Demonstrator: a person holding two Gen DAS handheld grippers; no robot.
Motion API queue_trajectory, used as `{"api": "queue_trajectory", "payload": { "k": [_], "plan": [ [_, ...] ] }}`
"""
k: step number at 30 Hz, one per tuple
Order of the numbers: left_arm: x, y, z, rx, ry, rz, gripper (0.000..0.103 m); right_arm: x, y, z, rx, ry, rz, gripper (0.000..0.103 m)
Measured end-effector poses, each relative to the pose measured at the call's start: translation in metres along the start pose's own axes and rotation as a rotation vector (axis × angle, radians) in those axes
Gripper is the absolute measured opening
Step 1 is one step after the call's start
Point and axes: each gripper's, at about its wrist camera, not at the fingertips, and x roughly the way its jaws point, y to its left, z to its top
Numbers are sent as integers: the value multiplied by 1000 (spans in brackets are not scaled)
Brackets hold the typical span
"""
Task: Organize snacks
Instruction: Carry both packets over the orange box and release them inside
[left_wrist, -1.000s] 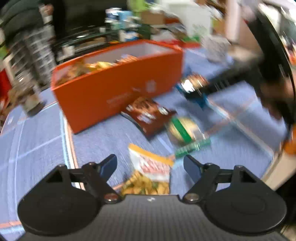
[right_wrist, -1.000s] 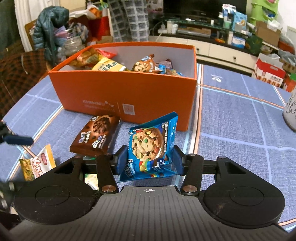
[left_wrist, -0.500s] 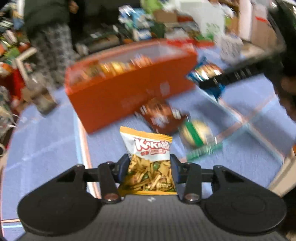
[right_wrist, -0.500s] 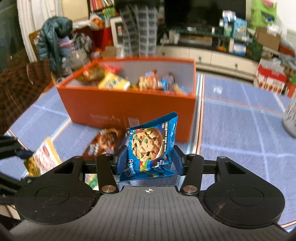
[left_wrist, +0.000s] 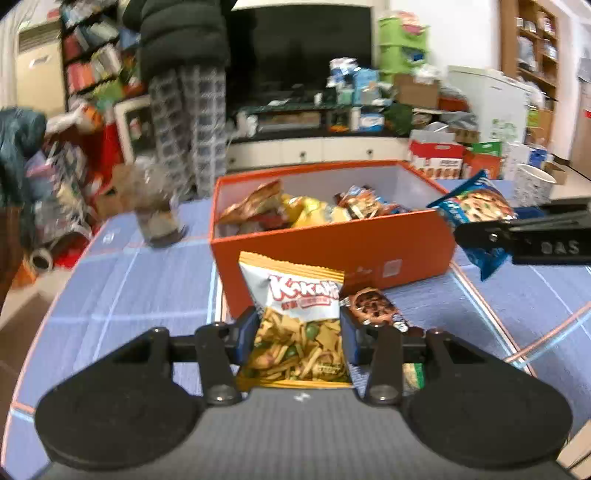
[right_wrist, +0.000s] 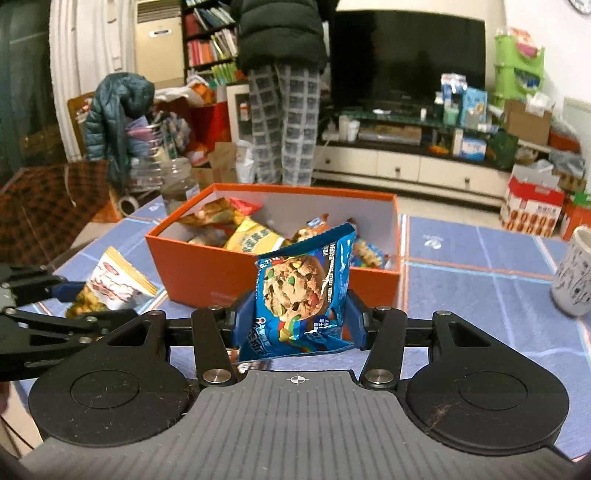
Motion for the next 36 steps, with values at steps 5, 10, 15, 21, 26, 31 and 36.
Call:
{"api": "queue_trajectory", "payload": {
  "k": [5,10,15,21,26,31,36],
  "plan": [
    [5,3,3,-23,19,33,43,5,1,1,6,4,2,39],
    [8,2,4,-20,33,113,43,9,3,2,7,13,-3,39],
    [7,7,10,-28,21,133,43,7,4,3,9,0,-1,39],
    [3,23,49,-92,-56,164,43,9,-18,24,65,-28,-2,39],
    [51,18,96,-124,-46,162,43,45,-33,61,107,-27,-11,39],
    [86,19,121,-136,-47,221,43,75,-36,86,98,-25,-25,39],
    [119,26,131,-138,-21,256,58,100,-42,98,97,-5,-40,39]
  ]
}}
